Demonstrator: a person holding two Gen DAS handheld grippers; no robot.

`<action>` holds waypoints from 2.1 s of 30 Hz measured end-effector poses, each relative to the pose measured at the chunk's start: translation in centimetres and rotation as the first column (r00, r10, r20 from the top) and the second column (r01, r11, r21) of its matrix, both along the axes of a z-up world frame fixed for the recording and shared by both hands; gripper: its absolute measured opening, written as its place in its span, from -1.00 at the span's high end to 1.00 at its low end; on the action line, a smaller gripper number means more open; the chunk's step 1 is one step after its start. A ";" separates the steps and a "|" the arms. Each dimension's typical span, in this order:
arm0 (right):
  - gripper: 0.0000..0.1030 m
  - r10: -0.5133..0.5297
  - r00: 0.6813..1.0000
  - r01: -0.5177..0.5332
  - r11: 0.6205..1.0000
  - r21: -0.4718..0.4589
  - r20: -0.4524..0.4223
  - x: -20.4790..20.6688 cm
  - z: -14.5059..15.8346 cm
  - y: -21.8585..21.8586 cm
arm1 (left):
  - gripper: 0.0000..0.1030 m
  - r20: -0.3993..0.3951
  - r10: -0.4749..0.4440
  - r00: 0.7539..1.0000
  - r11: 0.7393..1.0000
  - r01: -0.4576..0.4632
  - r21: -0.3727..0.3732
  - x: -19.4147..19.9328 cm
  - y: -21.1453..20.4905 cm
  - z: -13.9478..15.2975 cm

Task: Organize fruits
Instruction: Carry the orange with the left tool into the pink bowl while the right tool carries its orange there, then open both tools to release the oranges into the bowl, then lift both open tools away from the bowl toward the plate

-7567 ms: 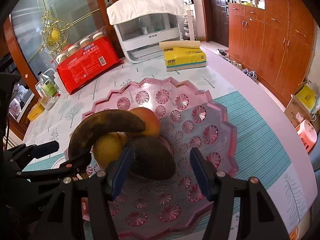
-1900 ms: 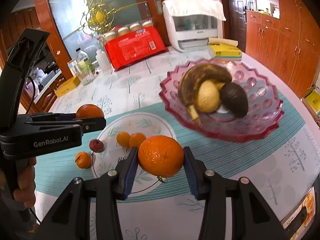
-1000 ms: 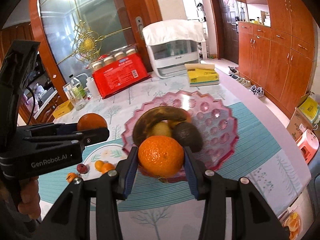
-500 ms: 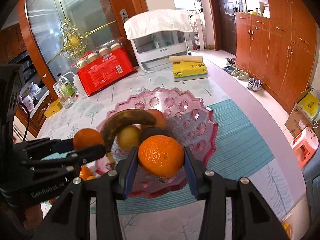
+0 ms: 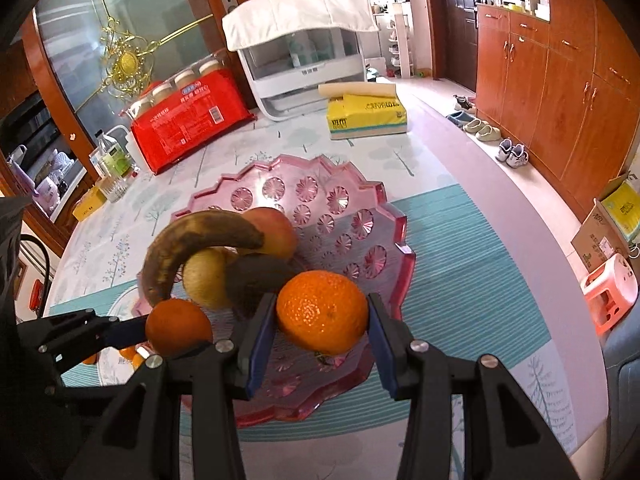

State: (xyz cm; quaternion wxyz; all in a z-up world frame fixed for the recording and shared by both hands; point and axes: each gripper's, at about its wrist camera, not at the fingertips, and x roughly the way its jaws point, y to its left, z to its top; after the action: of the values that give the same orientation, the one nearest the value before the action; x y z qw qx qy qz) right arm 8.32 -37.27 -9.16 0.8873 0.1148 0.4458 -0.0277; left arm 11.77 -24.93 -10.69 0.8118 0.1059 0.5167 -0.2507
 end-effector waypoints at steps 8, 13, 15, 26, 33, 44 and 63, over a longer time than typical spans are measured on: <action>0.12 0.013 0.999 -0.014 1.000 -0.003 -0.035 1.1 -1.2 -0.3 | 0.17 -0.033 0.009 0.999 1.000 -0.008 0.021 0.1 -0.1 -1.1; 0.11 0.016 0.998 -0.016 1.000 0.003 -0.062 1.7 -1.9 -0.3 | 0.16 -0.068 0.024 0.997 0.999 -0.022 0.026 0.2 0.4 -1.8; 0.11 0.015 0.997 -0.015 1.000 0.002 -0.073 1.8 -2.2 -0.3 | 0.16 -0.078 0.030 0.996 0.999 -0.028 0.029 0.2 0.6 -2.0; -0.01 0.007 0.997 -0.005 0.999 0.031 -0.078 1.9 -2.2 -0.5 | -0.23 -0.057 0.054 0.997 0.998 -0.053 0.021 -0.1 1.2 -1.2; -0.08 -0.003 0.999 0.004 1.000 0.022 -0.046 1.6 -1.3 -0.6 | -0.25 -0.058 0.074 0.996 0.997 -0.073 0.022 0.0 1.8 -1.0; -0.08 0.002 1.000 -0.002 1.000 0.006 -0.030 1.0 -0.5 -0.2 | -0.30 -0.036 0.085 0.996 0.996 -0.084 0.019 -0.5 2.5 0.0; -0.08 0.001 1.000 -0.001 1.000 -0.002 0.012 -0.5 1.5 1.5 | -0.43 0.032 0.121 0.992 0.992 -0.122 0.029 -2.2 5.0 3.2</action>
State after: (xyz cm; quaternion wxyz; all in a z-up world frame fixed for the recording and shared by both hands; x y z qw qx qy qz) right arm 7.87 -35.80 -7.62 0.8902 0.1139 0.4403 -0.0271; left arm 9.54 -19.90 -7.49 0.8314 0.0904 0.5138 -0.1914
